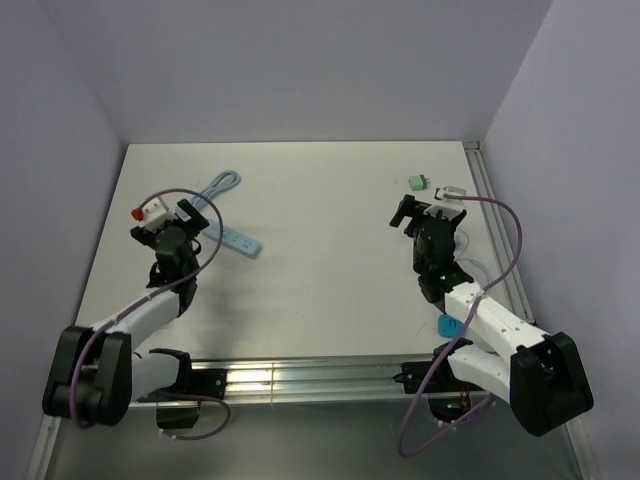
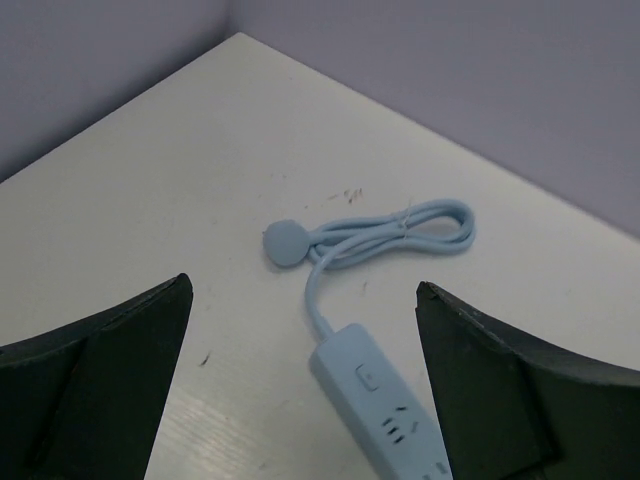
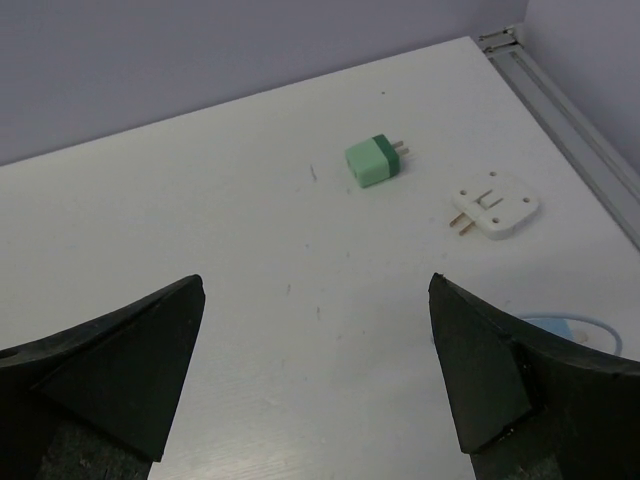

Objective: Insert the plug

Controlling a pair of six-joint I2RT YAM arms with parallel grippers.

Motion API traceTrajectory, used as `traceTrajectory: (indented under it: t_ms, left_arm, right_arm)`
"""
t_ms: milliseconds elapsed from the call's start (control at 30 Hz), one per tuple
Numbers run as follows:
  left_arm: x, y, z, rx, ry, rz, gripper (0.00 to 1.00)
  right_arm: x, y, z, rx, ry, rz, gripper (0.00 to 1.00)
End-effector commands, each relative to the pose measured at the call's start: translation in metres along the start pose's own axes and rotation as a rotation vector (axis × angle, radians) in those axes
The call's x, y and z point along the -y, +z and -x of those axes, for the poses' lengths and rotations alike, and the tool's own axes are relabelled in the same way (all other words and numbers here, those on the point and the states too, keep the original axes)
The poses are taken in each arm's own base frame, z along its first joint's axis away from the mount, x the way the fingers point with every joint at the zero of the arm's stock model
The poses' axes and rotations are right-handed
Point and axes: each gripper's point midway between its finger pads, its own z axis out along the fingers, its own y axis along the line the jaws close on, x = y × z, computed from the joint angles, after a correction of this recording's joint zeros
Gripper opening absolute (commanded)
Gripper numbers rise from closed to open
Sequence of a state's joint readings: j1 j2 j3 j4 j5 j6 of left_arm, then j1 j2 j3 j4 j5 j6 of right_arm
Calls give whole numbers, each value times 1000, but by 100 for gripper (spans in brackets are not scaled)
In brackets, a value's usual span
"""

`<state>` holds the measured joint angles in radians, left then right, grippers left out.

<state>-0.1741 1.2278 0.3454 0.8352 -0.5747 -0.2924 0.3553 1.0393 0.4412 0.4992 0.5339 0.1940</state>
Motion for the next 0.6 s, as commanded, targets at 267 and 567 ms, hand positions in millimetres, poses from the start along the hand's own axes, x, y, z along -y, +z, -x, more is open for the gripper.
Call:
traceTrajectory:
  t_ms: [267, 567]
  left_arm:
    - [-55, -56, 44, -220, -374, 569, 99]
    - [-53, -77, 34, -454, -309, 536, 99]
  right_arm:
    - [-64, -9, 15, -108, 192, 295, 100]
    - [-96, -8, 11, -225, 308, 378, 100]
